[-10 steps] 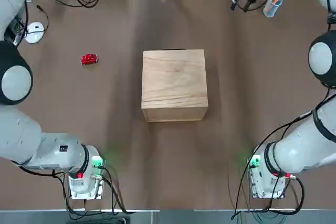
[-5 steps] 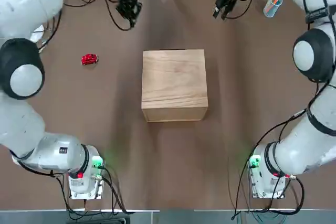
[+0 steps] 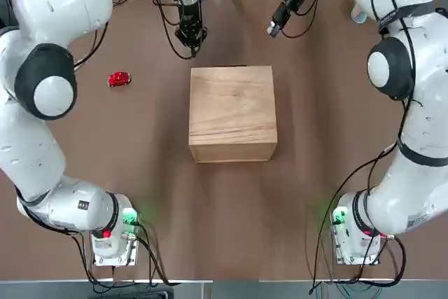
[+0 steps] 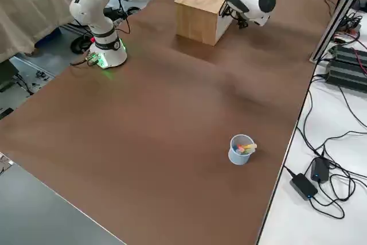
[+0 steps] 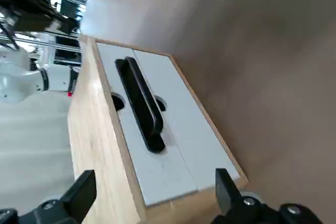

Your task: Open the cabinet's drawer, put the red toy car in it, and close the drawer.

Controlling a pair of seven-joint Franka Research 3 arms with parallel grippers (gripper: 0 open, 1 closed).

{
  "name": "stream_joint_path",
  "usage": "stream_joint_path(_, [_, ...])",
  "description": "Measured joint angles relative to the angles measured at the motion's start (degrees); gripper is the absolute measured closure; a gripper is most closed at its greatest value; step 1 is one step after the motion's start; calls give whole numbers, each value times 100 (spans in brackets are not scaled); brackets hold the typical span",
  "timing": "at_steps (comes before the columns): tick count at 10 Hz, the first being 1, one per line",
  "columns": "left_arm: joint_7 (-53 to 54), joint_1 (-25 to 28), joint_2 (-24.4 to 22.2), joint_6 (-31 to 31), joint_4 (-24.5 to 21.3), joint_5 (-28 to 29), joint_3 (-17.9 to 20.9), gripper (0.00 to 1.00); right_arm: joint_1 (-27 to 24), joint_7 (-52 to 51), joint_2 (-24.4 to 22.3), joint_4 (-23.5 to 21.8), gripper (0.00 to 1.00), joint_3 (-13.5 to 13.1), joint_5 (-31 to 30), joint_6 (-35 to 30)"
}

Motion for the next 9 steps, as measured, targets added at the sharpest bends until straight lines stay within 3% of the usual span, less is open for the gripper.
stream_joint_path(5, [-161,-107,231,205,6,0,-12,98,300,-359,507,17,0,16,1008,112])
stream_joint_path(9, [-246,-166,264,200,-8,0,-23,97,517,-367,817,26,0,21,1077,408])
